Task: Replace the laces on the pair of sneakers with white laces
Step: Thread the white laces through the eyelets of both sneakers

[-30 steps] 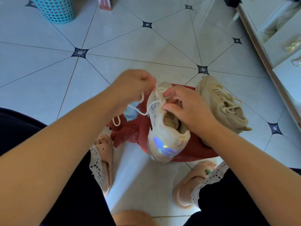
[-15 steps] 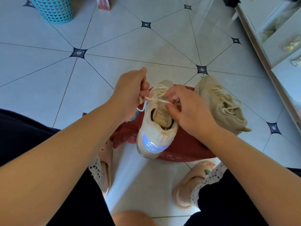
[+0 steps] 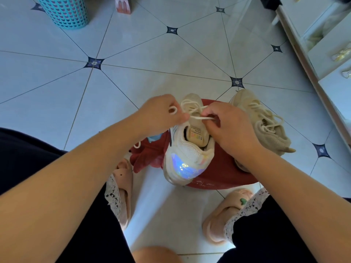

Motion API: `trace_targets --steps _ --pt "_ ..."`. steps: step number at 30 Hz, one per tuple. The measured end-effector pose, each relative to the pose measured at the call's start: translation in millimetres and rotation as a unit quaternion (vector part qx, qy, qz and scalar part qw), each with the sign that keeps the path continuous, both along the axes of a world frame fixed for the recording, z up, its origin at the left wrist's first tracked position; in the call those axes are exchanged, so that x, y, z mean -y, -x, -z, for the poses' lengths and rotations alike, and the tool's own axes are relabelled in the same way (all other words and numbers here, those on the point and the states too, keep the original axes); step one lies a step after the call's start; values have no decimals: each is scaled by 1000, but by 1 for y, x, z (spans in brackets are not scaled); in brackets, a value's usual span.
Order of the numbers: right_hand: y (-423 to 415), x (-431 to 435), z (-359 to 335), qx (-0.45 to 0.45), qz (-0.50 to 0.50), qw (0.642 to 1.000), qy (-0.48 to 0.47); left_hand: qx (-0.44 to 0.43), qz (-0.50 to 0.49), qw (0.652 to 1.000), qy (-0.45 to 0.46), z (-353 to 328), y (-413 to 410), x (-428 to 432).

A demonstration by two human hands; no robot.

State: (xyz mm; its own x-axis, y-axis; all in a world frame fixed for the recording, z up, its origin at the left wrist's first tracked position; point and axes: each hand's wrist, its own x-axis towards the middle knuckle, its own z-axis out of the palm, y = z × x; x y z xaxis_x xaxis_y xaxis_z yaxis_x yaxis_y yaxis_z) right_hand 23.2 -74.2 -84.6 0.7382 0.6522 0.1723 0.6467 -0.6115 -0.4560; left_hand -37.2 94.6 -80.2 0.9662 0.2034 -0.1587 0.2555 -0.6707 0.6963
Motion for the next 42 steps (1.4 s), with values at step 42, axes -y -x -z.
trace_targets --steps 42 --pt "-14 -1 -22 -70 3 996 54 49 -198 825 528 3 -29 13"
